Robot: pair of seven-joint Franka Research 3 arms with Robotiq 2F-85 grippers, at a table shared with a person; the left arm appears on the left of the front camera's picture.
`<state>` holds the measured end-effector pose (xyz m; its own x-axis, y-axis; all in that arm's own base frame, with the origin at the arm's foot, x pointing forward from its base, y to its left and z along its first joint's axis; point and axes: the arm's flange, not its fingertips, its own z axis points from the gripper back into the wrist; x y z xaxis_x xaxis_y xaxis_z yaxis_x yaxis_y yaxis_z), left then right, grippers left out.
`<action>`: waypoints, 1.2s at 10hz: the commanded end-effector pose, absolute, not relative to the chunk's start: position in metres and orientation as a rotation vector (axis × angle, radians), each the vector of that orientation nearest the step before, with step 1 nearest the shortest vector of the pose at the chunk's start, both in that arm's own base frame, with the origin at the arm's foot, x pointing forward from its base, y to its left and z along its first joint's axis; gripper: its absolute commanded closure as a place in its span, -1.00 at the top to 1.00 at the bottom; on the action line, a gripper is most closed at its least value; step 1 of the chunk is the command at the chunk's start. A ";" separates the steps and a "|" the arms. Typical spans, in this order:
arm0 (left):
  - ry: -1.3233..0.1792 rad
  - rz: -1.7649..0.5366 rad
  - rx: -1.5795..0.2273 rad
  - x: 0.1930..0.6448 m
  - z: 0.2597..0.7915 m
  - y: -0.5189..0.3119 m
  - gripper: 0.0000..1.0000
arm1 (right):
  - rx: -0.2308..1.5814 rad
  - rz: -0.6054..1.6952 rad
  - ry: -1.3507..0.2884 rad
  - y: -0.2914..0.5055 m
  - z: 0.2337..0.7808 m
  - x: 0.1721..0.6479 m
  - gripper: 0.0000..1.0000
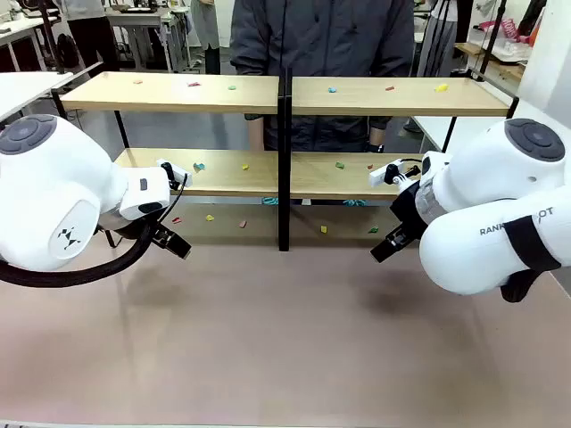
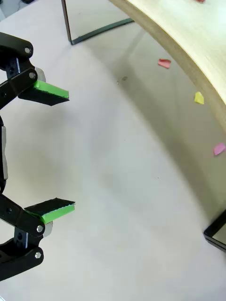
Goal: Clean the shelves.
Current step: Pick up the Duster when the human hands it over.
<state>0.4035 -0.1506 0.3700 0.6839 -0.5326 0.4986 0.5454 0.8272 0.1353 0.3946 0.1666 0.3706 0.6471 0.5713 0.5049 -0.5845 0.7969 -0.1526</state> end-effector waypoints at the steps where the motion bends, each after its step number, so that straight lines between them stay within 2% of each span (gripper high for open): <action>1: -0.551 -0.604 -0.025 0.403 0.370 -0.151 1.00 | 0.025 0.657 -0.566 0.167 0.371 0.395 1.00; 11: -0.551 -0.603 -0.025 0.404 0.370 -0.150 1.00 | 0.025 0.658 -0.565 0.167 0.371 0.395 1.00; 12: -0.476 -0.688 0.001 0.390 0.393 -0.148 1.00 | 0.079 0.710 -0.564 0.163 0.389 0.388 1.00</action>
